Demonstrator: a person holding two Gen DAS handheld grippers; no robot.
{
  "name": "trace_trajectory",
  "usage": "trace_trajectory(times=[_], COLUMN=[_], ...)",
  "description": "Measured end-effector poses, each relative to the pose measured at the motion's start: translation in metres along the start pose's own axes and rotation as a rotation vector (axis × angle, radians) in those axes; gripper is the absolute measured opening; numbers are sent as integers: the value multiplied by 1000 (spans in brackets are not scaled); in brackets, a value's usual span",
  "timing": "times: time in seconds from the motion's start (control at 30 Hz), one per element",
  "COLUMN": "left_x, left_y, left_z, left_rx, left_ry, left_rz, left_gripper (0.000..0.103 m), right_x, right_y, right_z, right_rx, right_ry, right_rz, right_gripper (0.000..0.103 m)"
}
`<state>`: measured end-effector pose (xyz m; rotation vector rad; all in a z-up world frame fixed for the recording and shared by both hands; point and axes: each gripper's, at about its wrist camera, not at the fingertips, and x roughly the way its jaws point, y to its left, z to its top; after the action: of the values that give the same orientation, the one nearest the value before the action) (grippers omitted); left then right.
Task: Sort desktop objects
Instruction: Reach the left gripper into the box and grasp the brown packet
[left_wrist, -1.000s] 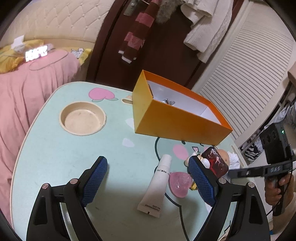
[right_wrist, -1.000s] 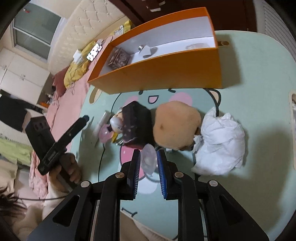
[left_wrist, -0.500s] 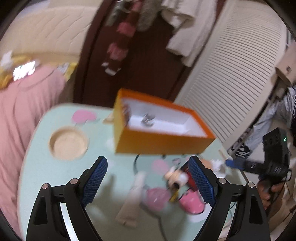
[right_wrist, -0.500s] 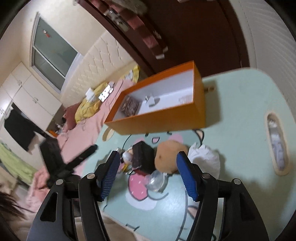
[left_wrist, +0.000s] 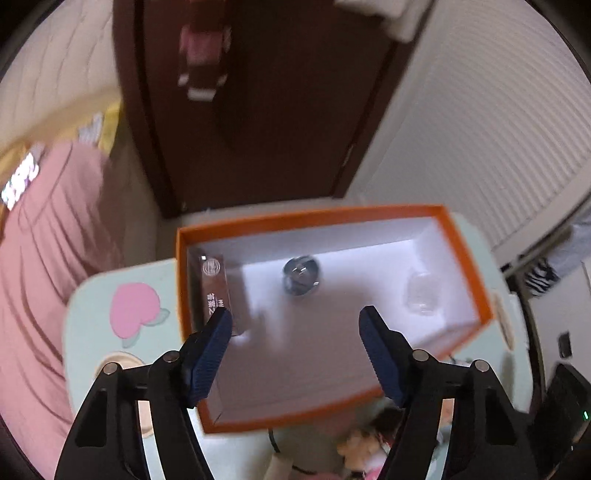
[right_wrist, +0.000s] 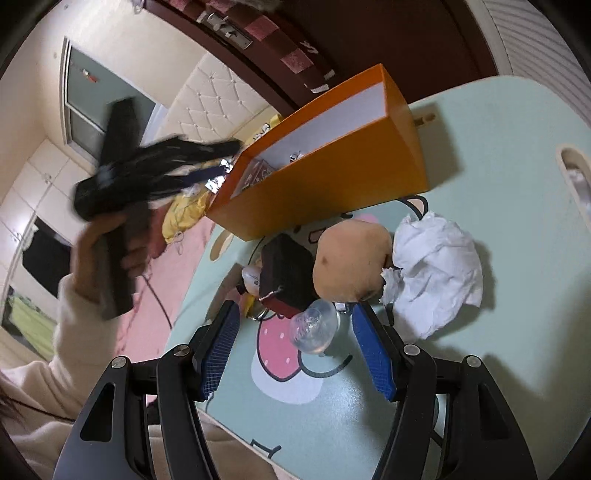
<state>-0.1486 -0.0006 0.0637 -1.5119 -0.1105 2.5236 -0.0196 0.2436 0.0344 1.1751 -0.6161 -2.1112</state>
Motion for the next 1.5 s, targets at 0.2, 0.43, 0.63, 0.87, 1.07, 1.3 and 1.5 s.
trace_trajectory(times=[0.2, 0.43, 0.63, 0.87, 1.07, 1.3, 1.5], left_x=[12, 14, 9, 42, 68, 52, -17], left_y=[-9, -14, -23, -33, -34, -25, -29], left_z=[5, 9, 19, 16, 17, 14, 7], left_rx=[2, -24, 77, 138, 206, 156, 141], left_ry=[-34, 34, -8, 124, 171, 161, 33], left_rz=[106, -105, 129, 244, 306, 200, 75], left_gripper=[71, 72, 72, 63, 50, 42, 42], right_x=[-7, -5, -6, -11, -15, -14, -13], right_y=[-11, -18, -22, -23, -25, -25, -23], right_z=[4, 6, 6, 3, 2, 2, 1], right_rx=[42, 84, 101, 109, 126, 135, 124], right_ry=[-10, 11, 5, -2, -8, -8, -11], right_rz=[48, 81, 89, 97, 103, 100, 92], right_gripper=[64, 64, 64, 64, 64, 64, 64])
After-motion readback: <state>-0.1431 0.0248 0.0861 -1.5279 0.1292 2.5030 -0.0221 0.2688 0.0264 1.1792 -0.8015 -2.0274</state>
